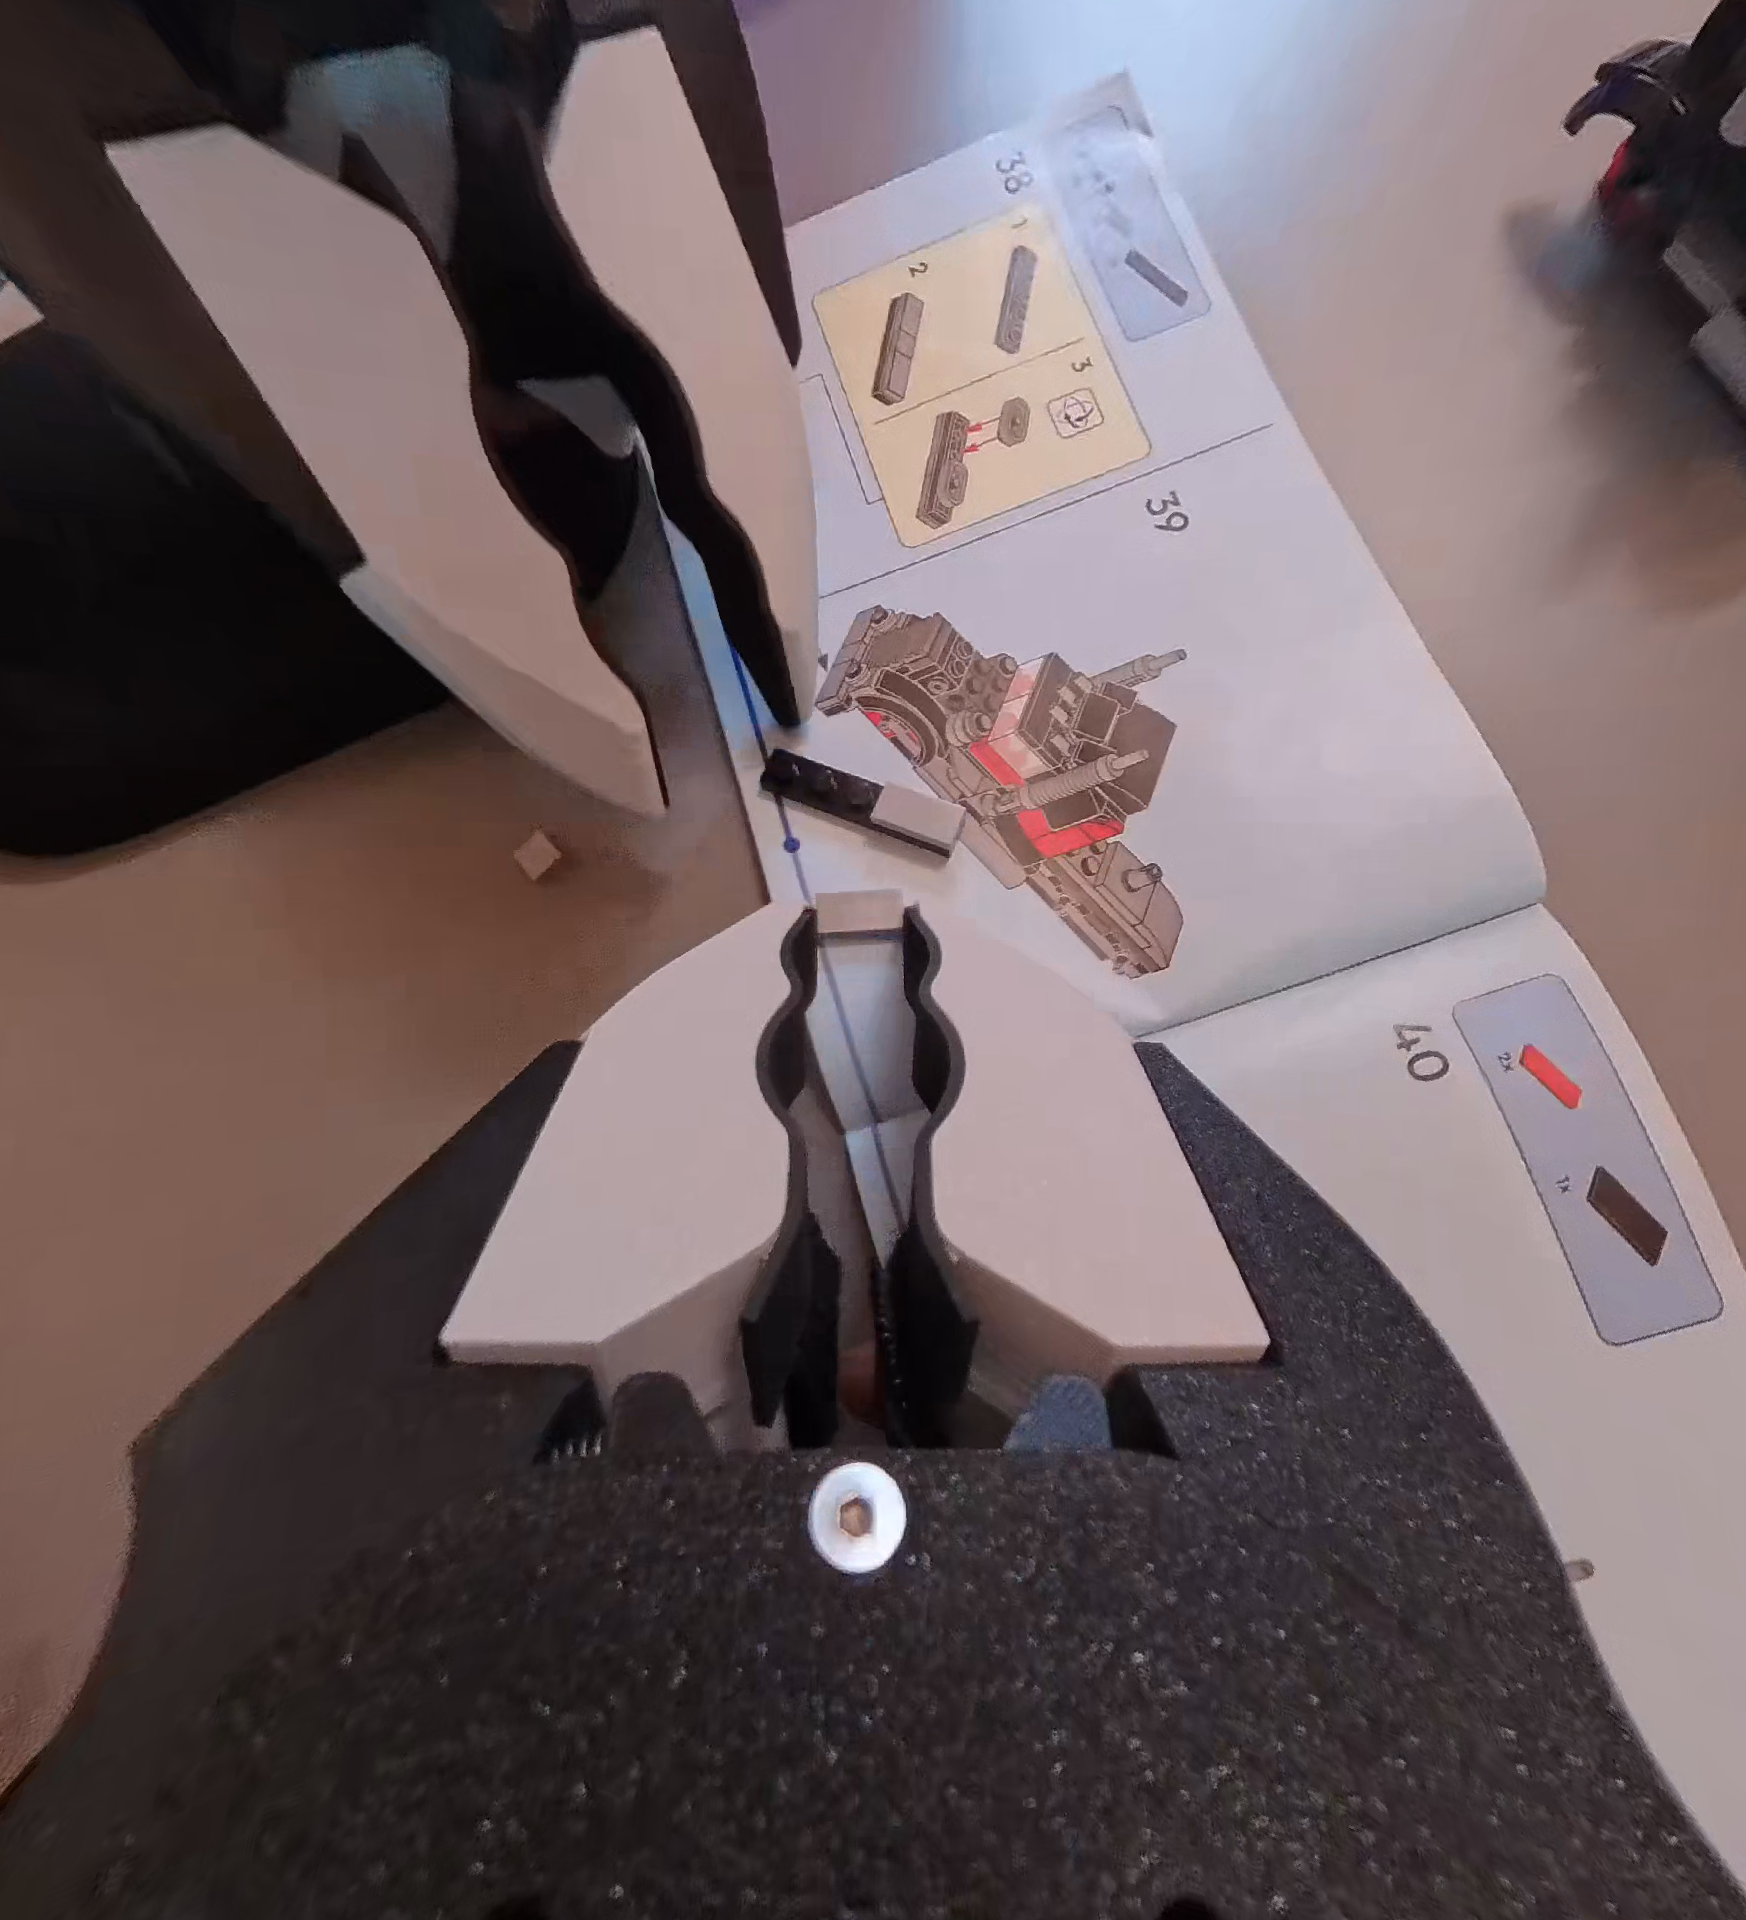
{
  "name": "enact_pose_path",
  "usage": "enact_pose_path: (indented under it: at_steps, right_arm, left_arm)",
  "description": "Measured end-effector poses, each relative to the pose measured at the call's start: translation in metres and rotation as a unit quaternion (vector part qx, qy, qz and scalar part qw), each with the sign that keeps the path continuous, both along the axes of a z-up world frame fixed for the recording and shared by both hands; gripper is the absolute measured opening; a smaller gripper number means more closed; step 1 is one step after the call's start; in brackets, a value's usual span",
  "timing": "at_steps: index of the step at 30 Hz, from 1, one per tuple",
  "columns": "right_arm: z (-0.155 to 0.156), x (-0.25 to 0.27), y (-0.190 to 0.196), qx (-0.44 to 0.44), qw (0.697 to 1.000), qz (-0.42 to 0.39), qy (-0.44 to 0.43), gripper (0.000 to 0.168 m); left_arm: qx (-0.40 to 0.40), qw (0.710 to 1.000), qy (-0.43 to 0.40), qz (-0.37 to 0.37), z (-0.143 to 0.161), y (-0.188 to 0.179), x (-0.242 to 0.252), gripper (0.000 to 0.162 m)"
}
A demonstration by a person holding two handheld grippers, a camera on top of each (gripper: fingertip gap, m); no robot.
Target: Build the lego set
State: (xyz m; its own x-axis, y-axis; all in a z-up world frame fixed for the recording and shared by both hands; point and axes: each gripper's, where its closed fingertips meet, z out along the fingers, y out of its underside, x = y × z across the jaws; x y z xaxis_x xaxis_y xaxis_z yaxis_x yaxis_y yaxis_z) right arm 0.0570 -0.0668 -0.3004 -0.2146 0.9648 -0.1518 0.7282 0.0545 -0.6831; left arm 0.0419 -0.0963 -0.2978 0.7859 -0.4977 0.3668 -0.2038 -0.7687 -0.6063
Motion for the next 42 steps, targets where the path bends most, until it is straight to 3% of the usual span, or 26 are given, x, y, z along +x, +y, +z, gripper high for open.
enact_pose_path:
  at_steps: [12,20,42]
  right_arm:
    - [-0.001,-0.011,0.012,0.016,0.999,0.042,-0.003,0.016]
    - [0.007,-0.01,-0.016,0.032,0.988,0.141,0.062,0.016]
    - [0.003,-0.011,-0.012,0.05,0.983,0.169,0.046,0.017]
  left_arm:
    - [-0.016,1.0,-0.013,-0.003,0.0,0.005,0.02,0.028]
    - [0.015,0.999,-0.017,0.025,0.004,-0.003,0.002,0.027]
    - [0.011,1.0,-0.011,0.019,0.001,-0.004,0.003,0.024]
